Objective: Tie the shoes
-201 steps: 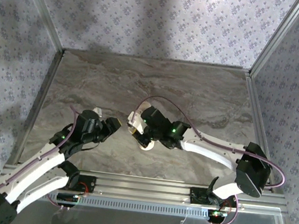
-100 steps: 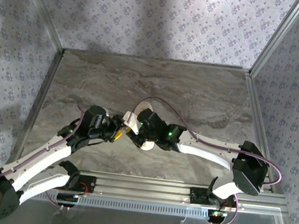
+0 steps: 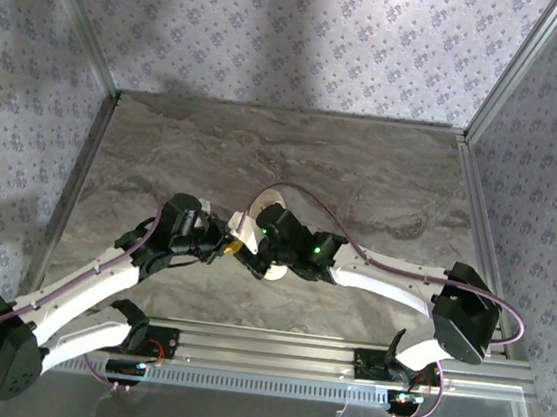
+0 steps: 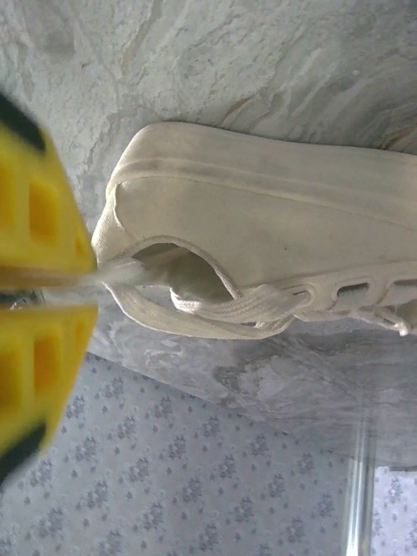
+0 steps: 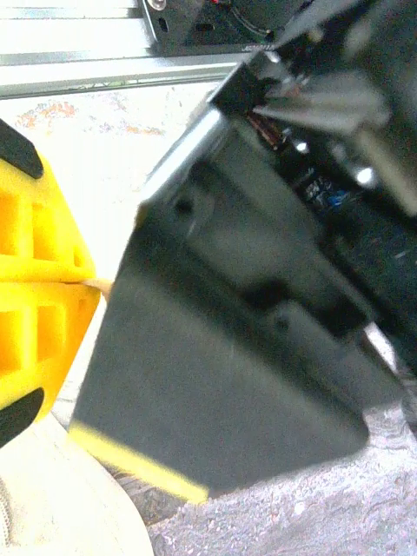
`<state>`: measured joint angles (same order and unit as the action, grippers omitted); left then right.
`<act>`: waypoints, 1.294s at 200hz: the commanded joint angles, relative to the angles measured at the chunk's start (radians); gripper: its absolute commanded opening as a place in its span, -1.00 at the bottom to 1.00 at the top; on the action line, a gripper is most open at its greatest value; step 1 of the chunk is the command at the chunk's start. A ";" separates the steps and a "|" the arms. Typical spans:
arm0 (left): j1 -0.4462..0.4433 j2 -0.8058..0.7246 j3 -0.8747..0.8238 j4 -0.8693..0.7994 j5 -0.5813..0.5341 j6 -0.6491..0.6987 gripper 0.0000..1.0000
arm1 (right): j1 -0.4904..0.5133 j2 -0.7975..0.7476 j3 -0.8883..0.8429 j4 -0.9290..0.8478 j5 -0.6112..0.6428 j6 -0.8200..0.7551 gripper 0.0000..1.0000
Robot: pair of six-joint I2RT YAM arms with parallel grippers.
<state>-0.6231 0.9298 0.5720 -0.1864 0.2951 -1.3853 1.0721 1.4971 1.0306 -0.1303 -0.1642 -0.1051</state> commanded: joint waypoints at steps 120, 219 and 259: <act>-0.179 -0.229 -0.213 0.201 -0.222 0.828 -1.00 | -0.299 -0.099 0.051 -0.340 -0.129 0.268 -0.43; -0.259 -0.118 -0.228 0.317 -0.173 1.130 -1.00 | -0.267 0.107 0.222 -0.348 -0.131 0.179 -0.43; -0.259 -0.112 -0.216 0.284 -0.193 1.211 -1.00 | -0.251 0.214 0.301 -0.400 -0.126 0.094 -0.41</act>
<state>-0.8776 0.8146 0.3431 0.0792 0.1078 -0.2630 0.8124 1.6474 1.2793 -0.4599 -0.2935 0.0643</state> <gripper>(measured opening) 0.045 0.291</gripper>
